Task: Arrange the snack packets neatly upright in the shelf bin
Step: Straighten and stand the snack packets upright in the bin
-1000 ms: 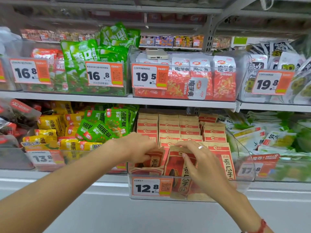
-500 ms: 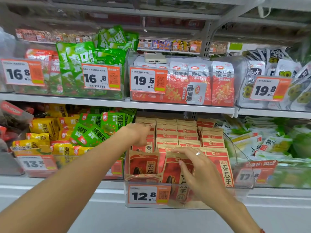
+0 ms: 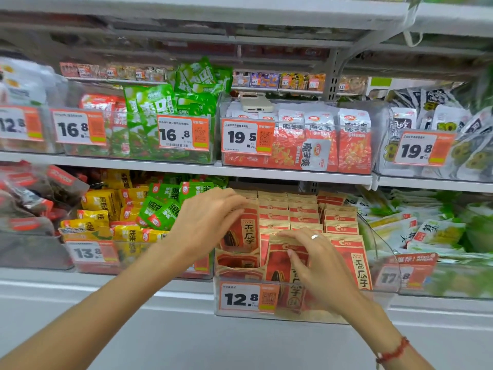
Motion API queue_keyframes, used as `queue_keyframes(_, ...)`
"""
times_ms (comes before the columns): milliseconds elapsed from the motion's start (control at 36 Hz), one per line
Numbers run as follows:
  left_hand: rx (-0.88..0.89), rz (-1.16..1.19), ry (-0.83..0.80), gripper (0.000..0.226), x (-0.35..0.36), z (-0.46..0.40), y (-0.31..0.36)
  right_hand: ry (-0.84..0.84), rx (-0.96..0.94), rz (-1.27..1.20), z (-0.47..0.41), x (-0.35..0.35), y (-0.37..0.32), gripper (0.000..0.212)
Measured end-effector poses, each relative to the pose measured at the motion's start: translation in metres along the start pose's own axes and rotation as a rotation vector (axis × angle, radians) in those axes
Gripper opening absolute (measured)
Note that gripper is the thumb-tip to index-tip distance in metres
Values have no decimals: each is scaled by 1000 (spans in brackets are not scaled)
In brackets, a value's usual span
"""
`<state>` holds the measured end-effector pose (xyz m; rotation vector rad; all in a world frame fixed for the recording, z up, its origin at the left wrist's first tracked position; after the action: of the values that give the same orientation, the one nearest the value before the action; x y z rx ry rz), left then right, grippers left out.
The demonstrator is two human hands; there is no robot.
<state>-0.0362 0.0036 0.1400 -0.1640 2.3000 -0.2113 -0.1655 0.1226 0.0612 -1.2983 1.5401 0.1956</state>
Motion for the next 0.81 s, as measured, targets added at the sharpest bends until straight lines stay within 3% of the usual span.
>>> queue_keyframes(222,-21,-22,347,27,-73,28,22,85,-12,8,7,-16,-22,42)
queue_keyframes(306,-19,-16,435,27,-95,39,33,131,-30,-139,23,-30,-41,50)
queue_keyframes(444,-25,152,478,28,-107,59,50,31,10,-414,60,-37,-69,65)
queue_keyframes(556,-98,307,484,23,-95,77,55,3,-21,-506,75,-36,-80,40)
queue_keyframes(695,-269,531,560,18,-75,105,53,-210,58,-635,85,-9,-73,27)
queue_keyframes(806,-549,755,709,44,-54,129,45,-285,120,-726,91,5,-70,22)
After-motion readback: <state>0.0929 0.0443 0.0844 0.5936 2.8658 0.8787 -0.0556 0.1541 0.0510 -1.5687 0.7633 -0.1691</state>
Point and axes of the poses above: each hand's wrist, its own z-axis away from the middle knuckle, its own x-axis out of the palm, y = z × x, the point moved 8 cm from there along -z, towards the middle knuckle, and after that the axes turned 15 degrees about x, right-handed, at the moved point
